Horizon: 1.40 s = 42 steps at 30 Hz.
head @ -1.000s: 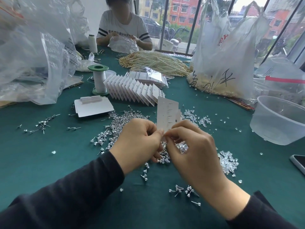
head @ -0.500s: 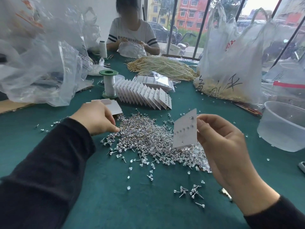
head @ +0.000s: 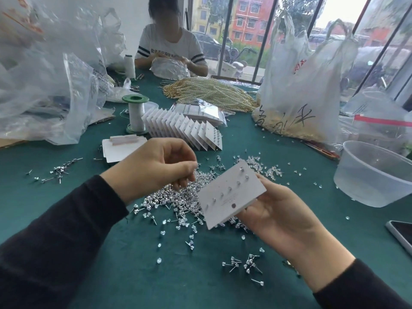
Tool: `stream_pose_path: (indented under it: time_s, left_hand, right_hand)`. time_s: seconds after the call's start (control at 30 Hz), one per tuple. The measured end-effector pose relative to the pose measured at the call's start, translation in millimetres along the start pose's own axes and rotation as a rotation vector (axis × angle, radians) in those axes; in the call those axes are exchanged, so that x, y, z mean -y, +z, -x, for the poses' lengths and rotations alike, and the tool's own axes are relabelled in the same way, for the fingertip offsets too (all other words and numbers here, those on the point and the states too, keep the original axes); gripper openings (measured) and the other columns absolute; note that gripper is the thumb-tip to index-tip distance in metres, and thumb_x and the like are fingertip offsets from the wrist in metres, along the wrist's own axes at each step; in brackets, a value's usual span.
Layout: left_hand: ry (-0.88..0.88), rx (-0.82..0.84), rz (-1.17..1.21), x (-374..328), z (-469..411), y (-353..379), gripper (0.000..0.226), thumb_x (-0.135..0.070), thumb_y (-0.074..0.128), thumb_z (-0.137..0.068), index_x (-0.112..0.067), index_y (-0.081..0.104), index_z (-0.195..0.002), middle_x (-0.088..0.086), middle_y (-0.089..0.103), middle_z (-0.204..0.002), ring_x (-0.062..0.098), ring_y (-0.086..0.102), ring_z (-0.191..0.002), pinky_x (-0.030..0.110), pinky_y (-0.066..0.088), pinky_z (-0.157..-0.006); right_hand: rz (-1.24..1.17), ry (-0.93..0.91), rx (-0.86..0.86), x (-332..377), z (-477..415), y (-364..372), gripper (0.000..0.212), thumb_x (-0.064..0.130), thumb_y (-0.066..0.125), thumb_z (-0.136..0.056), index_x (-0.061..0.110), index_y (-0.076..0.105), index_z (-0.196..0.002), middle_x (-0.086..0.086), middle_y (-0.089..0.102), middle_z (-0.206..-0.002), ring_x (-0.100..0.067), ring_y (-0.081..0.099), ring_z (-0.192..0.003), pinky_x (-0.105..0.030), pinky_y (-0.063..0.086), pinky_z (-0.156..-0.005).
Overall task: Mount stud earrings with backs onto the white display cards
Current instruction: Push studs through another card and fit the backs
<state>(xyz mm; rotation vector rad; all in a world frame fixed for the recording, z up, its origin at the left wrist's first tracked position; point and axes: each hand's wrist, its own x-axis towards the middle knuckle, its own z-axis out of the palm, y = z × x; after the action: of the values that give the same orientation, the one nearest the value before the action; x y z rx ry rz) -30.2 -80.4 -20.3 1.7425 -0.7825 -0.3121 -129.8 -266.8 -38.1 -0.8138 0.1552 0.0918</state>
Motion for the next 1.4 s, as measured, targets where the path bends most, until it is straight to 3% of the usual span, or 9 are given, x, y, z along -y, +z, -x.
stream_pose_path:
  time_s: [0.1, 0.33, 0.47, 0.6, 0.8, 1.0, 1.13, 1.3, 1.4]
  left_hand:
    - [0.004, 0.016, 0.055, -2.4, 1.9, 7.6, 0.023, -0.028, 0.070, -0.061, -0.010, 0.065, -0.074, 0.005, 0.067, -0.059, 0.012, 0.058, -0.049, 0.019, 0.048, -0.046]
    - [-0.007, 0.012, 0.268, -5.8, 3.7, 15.1, 0.027, -0.026, 0.075, -0.051, -0.007, 0.073, -0.070, 0.006, 0.070, -0.062, 0.012, 0.061, -0.050, 0.018, 0.049, -0.047]
    - [0.036, 0.044, 0.193, -8.6, 5.9, 17.8, 0.020, -0.017, 0.072, -0.057, -0.009, 0.074, -0.075, 0.007, 0.072, -0.070, 0.010, 0.063, -0.057, 0.017, 0.050, -0.053]
    - [0.046, 0.045, 0.135, -10.0, 7.3, 22.2, 0.020, -0.021, 0.071, -0.056, -0.016, 0.075, -0.076, 0.004, 0.074, -0.078, 0.015, 0.068, -0.073, 0.025, 0.056, -0.069]
    - [0.059, 0.052, 0.070, -13.3, 8.8, 23.2, 0.023, -0.025, 0.071, -0.056, -0.016, 0.075, -0.076, 0.009, 0.074, -0.082, 0.031, 0.067, -0.081, 0.039, 0.054, -0.076]
    - [0.057, 0.008, 0.021, -10.9, 8.5, 28.4, 0.023, -0.030, 0.072, -0.055, -0.014, 0.072, -0.071, 0.006, 0.074, -0.078, 0.019, 0.068, -0.075, 0.029, 0.056, -0.070]
    - [0.055, -0.042, 0.000, -11.2, 9.9, 31.7, 0.029, -0.034, 0.071, -0.057, -0.010, 0.073, -0.074, 0.009, 0.073, -0.071, 0.014, 0.062, -0.060, 0.024, 0.051, -0.057]
    - [-0.080, -0.069, 0.276, -14.4, 10.6, 40.0, 0.039, -0.043, 0.067, -0.060, -0.005, 0.072, -0.064, 0.008, 0.069, -0.059, 0.015, 0.062, -0.051, 0.020, 0.052, -0.049]
    - [-0.208, -0.015, 0.390, -15.6, 10.7, 41.0, 0.049, -0.046, 0.072, -0.055, 0.001, 0.070, -0.066, 0.013, 0.067, -0.060, 0.017, 0.061, -0.049, 0.020, 0.051, -0.046]
  right_hand:
    - [0.041, 0.026, 0.035, -2.5, -0.8, 0.1, 0.062, 0.013, 0.094, -0.028, 0.008, 0.067, -0.084, -0.016, 0.067, -0.096, -0.030, 0.064, -0.087, -0.038, 0.056, -0.074]
    - [0.072, 0.053, 0.064, -5.9, -1.6, 1.1, 0.078, 0.015, 0.093, -0.036, 0.004, 0.060, -0.106, -0.024, 0.061, -0.116, -0.037, 0.054, -0.107, -0.047, 0.040, -0.096]
    - [0.088, 0.048, 0.087, -5.6, -0.5, 2.5, 0.084, 0.016, 0.093, -0.037, 0.003, 0.057, -0.112, -0.024, 0.063, -0.110, -0.036, 0.060, -0.099, -0.043, 0.052, -0.083]
    - [0.100, 0.035, 0.102, -6.2, 0.5, 1.5, 0.071, 0.013, 0.091, -0.040, 0.002, 0.062, -0.104, -0.019, 0.067, -0.095, -0.029, 0.065, -0.083, -0.037, 0.057, -0.070]
    - [0.120, 0.029, 0.087, -7.0, 0.1, 2.6, 0.038, 0.008, 0.070, -0.060, 0.003, 0.061, -0.097, -0.016, 0.066, -0.089, -0.027, 0.062, -0.081, -0.036, 0.057, -0.070]
    - [0.133, -0.005, 0.064, -9.9, 2.5, 6.7, 0.017, 0.004, 0.063, -0.069, 0.002, 0.065, -0.086, -0.013, 0.067, -0.079, -0.022, 0.066, -0.070, -0.033, 0.057, -0.061]
    - [0.242, -0.202, 0.019, -12.9, 5.1, 10.6, 0.003, 0.008, 0.066, -0.072, 0.009, 0.068, -0.075, -0.009, 0.068, -0.073, -0.020, 0.066, -0.065, -0.031, 0.055, -0.057]
    - [0.893, -0.759, -0.125, -17.1, 6.2, 10.7, 0.008, 0.013, 0.064, -0.077, 0.020, 0.068, -0.075, 0.002, 0.069, -0.075, -0.013, 0.065, -0.076, -0.025, 0.052, -0.071]
    - [1.179, -0.979, -0.101, -19.6, 5.4, 9.0, 0.007, 0.008, 0.064, -0.079, 0.013, 0.068, -0.079, 0.004, 0.066, -0.082, -0.009, 0.064, -0.082, -0.023, 0.052, -0.073]
